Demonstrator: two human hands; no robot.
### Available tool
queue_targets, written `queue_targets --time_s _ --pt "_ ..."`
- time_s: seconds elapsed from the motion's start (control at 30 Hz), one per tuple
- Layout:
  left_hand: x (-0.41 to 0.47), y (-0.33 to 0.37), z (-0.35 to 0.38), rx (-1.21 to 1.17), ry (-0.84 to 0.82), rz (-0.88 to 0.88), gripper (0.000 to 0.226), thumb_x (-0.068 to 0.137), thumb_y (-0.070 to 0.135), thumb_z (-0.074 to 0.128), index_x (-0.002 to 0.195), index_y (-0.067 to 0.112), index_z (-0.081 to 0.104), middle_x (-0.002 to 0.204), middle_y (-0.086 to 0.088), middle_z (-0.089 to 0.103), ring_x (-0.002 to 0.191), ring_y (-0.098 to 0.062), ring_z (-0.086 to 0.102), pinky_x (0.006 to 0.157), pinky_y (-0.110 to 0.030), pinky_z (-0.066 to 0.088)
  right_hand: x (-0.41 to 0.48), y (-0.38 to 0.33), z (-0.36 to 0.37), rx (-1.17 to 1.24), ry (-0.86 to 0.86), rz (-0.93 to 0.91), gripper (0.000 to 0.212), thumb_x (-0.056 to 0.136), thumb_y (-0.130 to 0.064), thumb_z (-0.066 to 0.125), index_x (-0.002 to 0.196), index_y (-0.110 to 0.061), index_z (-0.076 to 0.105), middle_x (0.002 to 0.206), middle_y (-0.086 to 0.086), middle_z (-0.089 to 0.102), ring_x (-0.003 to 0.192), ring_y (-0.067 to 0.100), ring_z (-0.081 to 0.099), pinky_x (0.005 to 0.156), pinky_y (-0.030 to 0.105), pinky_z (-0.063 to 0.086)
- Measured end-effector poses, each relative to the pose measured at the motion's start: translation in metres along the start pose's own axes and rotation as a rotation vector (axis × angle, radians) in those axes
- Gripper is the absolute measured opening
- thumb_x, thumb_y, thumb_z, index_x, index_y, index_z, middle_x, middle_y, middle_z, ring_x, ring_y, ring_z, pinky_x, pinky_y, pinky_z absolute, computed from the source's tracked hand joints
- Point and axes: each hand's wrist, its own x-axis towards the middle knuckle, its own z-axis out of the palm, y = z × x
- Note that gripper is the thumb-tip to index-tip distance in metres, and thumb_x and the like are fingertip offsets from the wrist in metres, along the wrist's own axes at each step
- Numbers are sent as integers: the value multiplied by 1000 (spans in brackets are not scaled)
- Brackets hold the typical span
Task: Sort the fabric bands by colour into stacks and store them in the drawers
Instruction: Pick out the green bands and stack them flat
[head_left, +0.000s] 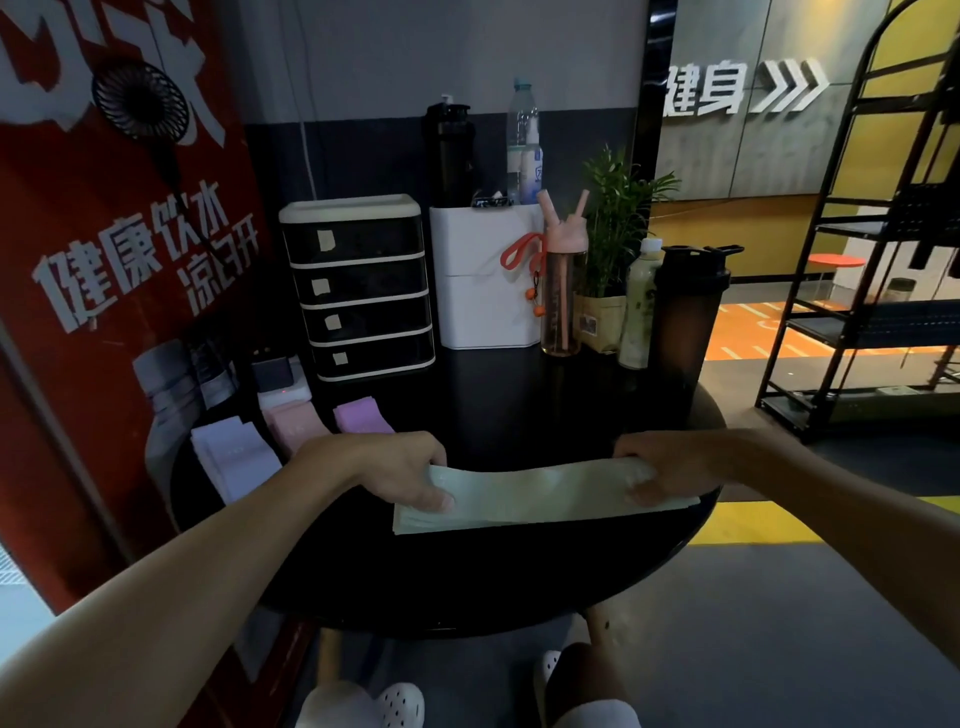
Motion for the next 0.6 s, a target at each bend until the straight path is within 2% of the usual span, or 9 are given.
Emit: queue_targets --time_s 0.07,0.17,0.23,0.3,0.37,0.43,0.5,0.53,0.6 --pt "-6 -2 5 -44 51 21 31 87 43 71 105 23 56 105 4 64 94 -13 64 72 -24 50 -1 1 5 10 57 -27 33 90 -39 65 111 -29 41 102 -10 48 97 15 51 73 20 41" --pt "-16 -7 16 -106 120 75 41 89 45 69 118 26 48 106 4 63 94 -14 63 76 -25 49 -8 0 13 -35 110 -30 36 91 -38 63 109 -32 33 107 -8 43 101 15 46 81 30 40" --pt "-22 -6 25 -123 161 81 43 90 45 67 125 27 50 112 7 63 99 -10 62 83 -24 50 -14 -1 18 -46 121 14 37 91 -41 61 112 -35 31 112 -5 42 105 18 45 89 37 42" --pt "-28 -4 32 -111 203 85 30 92 45 65 116 28 58 106 10 65 96 -7 63 81 -24 51 -18 -3 22 -10 182 86 43 91 -44 60 126 -36 35 116 -3 40 111 23 43 100 42 39" --pt "-34 -2 34 -12 309 107 27 92 48 64 111 30 59 104 12 63 96 -8 60 83 -29 49 -32 -15 17 -48 266 93 44 95 -41 56 135 -31 41 118 -4 35 120 20 35 106 35 27" --pt "-36 -1 32 78 472 147 30 90 49 64 114 30 60 106 13 61 100 -9 55 88 -33 44 -49 -26 10 -89 367 63 40 98 -37 51 136 -27 43 129 -4 36 127 16 29 100 28 22" --pt "-34 -4 34 69 620 183 35 88 50 67 117 31 63 108 13 63 101 -9 55 91 -36 43 -60 -35 3 -115 454 40 38 100 -38 48 136 -27 42 138 -9 37 132 11 25 90 24 21" --pt "-31 -6 38 28 657 197 37 86 51 68 117 31 65 106 13 64 99 -9 56 91 -36 44 -58 -31 6 -115 490 31 39 100 -40 47 136 -28 41 139 -11 37 134 10 24 92 24 21" --pt "-26 -11 52 -120 655 219 35 84 48 72 113 29 66 101 14 63 95 -5 58 87 -34 48 -51 -25 17 -99 474 22 42 98 -45 47 137 -30 41 137 -10 41 134 13 26 107 33 23"
